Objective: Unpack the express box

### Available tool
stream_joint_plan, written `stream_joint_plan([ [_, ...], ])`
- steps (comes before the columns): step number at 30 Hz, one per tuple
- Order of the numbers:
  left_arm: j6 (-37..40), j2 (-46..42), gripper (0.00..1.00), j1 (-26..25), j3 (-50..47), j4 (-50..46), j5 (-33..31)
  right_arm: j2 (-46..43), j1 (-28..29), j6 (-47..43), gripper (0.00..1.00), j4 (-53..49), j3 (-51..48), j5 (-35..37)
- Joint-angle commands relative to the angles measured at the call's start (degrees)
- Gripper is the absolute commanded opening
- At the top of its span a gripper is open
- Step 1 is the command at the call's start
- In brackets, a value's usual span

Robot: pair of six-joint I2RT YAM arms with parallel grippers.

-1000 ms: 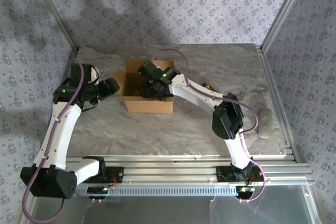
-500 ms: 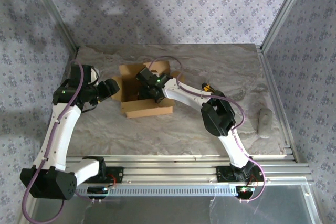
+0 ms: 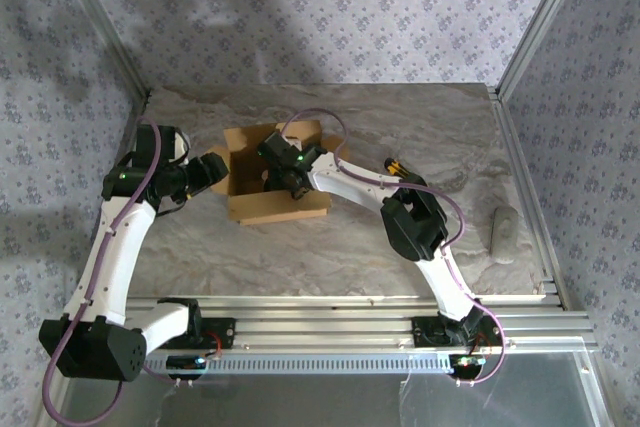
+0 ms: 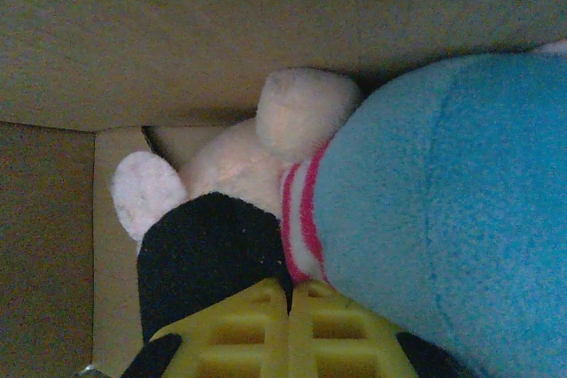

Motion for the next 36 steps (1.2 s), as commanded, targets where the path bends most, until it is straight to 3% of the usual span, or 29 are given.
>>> stream_joint_plan([
  [1, 0.28, -0.01, 0.77, 0.27, -0.72, 0.80, 1.87, 0.23, 1.01, -0.04, 0.00, -4.84, -0.78, 1.12],
  [21, -0.96, 1.47, 0.75, 0.17, -3.00, 3.58, 3.31, -9.73, 0.92, -4.39, 0.00, -7.39, 8.28, 5.91],
  [32, -2.14, 1.75, 0.75, 0.03, -3.19, 6.00, 3.80, -9.59, 0.28, -2.57, 0.00, -4.44, 4.11, -1.23],
  [36, -2.18, 1.94, 0.75, -0.17, -3.23, 6.05, 3.74, -9.70, 0.74, -1.89, 0.00, -3.89, 1.71, -0.40],
])
